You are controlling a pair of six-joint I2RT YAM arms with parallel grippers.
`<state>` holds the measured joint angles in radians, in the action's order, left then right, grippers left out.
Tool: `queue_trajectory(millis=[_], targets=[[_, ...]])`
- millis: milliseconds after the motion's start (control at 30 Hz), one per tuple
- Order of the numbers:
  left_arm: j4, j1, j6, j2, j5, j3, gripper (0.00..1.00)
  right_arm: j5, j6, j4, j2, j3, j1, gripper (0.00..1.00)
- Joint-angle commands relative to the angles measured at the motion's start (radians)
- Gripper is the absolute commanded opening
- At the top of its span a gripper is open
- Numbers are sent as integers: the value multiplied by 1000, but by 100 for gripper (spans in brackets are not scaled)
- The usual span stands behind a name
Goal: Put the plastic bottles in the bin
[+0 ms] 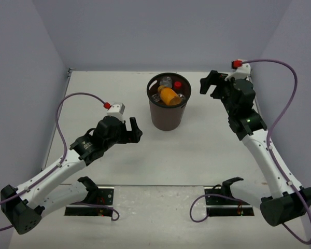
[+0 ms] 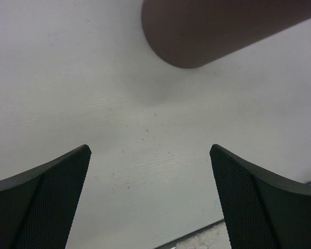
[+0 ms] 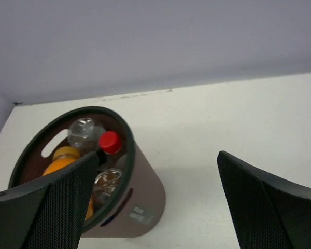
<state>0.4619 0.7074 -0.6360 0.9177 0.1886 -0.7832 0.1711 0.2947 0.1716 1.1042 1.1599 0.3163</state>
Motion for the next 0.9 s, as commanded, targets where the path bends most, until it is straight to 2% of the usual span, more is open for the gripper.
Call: queue_trajectory(millis=[0,167,300,400,867], targets=[[42,-3,-28,29,226,-81,100,43,246,82,-94,-208,-104,99],[15,-3,-34,37,265,-88,100,51,318,130,-183,-328,-108,99],[12,-3,-47,28,282,-87,100,-22,323,114,-248,-390,-108,99],[22,-3,-65,15,304,-81,100,-16,327,108,-298,-430,-108,99],[30,-3,-73,-25,338,-68,100,18,334,130,-428,-442,-108,99]])
